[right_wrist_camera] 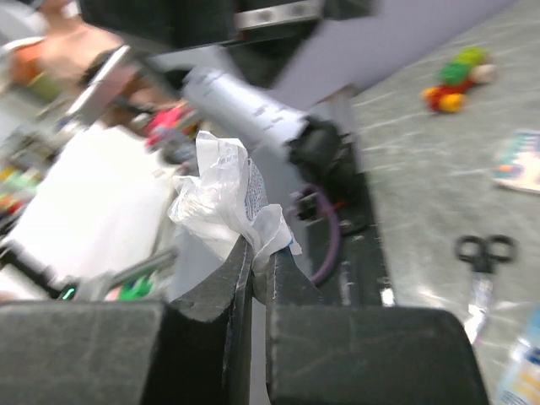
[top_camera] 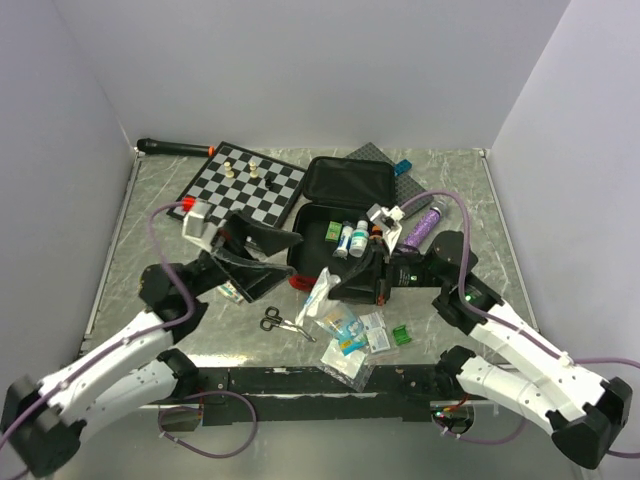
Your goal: Organize the medicine kit
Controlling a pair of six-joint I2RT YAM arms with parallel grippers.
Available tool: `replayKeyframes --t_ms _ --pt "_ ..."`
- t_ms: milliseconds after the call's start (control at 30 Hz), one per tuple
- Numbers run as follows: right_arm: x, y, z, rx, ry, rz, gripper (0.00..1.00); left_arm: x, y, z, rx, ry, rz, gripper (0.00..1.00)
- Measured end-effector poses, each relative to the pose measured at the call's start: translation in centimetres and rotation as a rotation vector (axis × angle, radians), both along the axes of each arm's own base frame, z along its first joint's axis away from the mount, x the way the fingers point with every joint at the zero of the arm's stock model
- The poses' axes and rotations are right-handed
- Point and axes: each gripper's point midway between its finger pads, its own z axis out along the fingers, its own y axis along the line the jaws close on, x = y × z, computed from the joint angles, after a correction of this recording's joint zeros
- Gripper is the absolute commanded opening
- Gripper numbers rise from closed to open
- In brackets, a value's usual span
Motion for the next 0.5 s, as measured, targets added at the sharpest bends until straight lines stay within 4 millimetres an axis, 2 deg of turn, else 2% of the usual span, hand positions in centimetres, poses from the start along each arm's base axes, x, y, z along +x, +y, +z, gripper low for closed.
replayKeyframes --t_ms 100,200,333,367,433,500 --pt "1.8 -0.3 0.2 -0.066 -0.005 -0.128 0.00 1.2 1.4 0.8 0.026 -0.010 0.149 0.96" --pt "3.9 -0.5 -0.4 -0.153 0.015 -0.245 0.00 1.9 1.5 0.5 0.080 -0.022 0.212 0.96" --pt "6.4 -1.1 -3.5 -0.317 0.073 -0.369 0.00 3.5 0.4 -3.0 0.208 0.037 0.230 0.96" --pt "6.7 -1.3 -4.3 -0.353 0.087 -0.389 0.00 4.3 -0.3 -4.9 0.274 0.072 0.228 0.96" --pt "7.3 -2.1 -6.4 -0.443 0.114 -0.440 0.00 5.1 -1.1 -7.7 0.363 0.123 0.219 0.96" --pt "7.6 -2.7 -7.7 -0.506 0.127 -0.470 0.00 5.8 -1.7 -10.2 0.438 0.167 0.215 0.96"
